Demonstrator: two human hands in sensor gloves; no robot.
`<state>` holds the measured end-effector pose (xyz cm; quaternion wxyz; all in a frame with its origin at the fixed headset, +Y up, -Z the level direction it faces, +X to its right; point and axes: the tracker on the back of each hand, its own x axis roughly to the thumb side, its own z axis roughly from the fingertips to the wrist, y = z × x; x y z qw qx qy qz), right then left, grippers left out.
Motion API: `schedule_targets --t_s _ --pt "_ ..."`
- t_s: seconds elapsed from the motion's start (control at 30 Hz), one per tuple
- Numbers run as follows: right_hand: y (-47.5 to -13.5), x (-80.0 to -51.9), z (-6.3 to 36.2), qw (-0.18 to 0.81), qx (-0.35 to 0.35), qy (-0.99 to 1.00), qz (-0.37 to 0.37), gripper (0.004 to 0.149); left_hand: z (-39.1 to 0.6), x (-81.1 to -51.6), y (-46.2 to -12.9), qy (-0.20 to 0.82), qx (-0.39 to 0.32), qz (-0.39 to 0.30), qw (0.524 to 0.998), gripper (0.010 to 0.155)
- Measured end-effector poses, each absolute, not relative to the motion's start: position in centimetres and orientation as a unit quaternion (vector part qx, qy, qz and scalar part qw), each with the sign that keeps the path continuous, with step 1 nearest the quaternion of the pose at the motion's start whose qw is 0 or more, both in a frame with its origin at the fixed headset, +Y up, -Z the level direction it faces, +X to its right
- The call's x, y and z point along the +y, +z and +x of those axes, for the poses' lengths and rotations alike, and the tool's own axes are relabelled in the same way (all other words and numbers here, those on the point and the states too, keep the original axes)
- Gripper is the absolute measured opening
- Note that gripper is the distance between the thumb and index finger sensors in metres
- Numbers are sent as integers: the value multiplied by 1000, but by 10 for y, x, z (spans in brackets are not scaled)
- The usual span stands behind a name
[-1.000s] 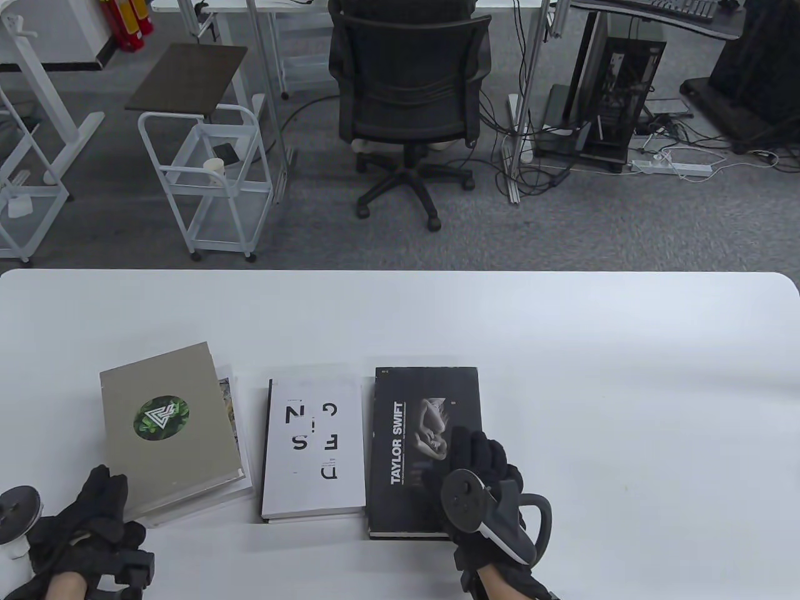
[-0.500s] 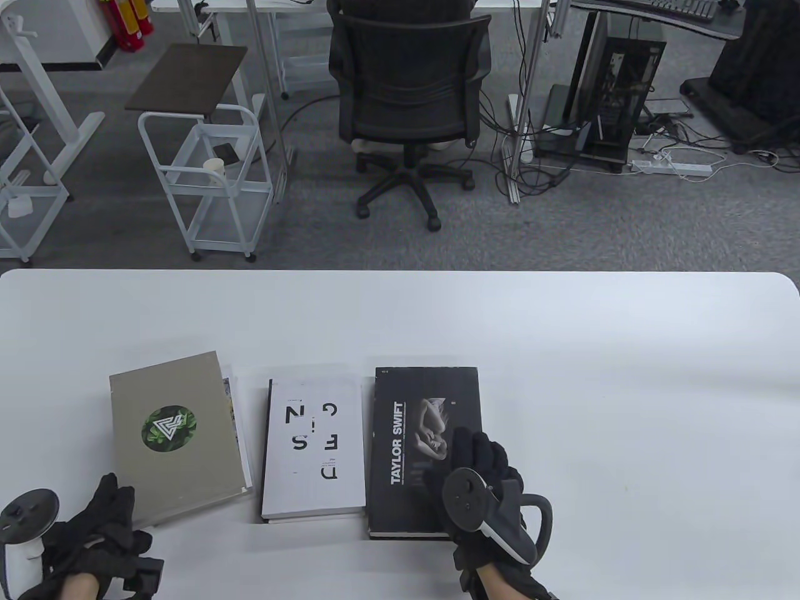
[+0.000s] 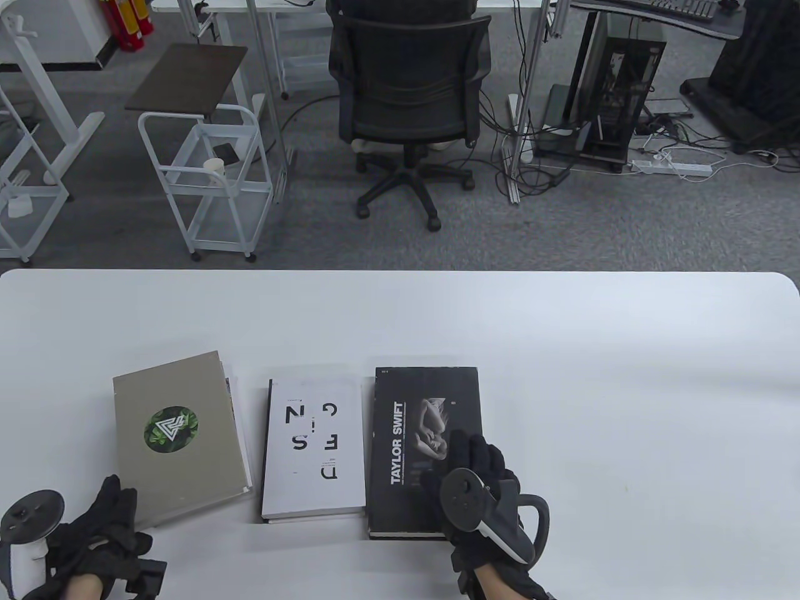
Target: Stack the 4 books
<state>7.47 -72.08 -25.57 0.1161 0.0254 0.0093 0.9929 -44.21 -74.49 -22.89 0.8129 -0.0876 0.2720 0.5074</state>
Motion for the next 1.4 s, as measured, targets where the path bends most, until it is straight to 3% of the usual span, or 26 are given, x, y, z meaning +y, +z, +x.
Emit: schedule_targets --t_s 0.33,0.63,1.1,1.4 --pt "-256 -720 75 119 10 993 24 79 -443 -735 -220 512 280 -80 808 65" --pt "-257 -721 76 125 13 992 21 79 -420 -693 -212 508 225 -38 831 68" --pt "-260 -722 83 143 21 990 8 79 -297 -632 -237 422 12 -9 906 75" --pt "-260 -721 87 159 21 987 2 79 -219 -636 -250 353 -67 11 933 75"
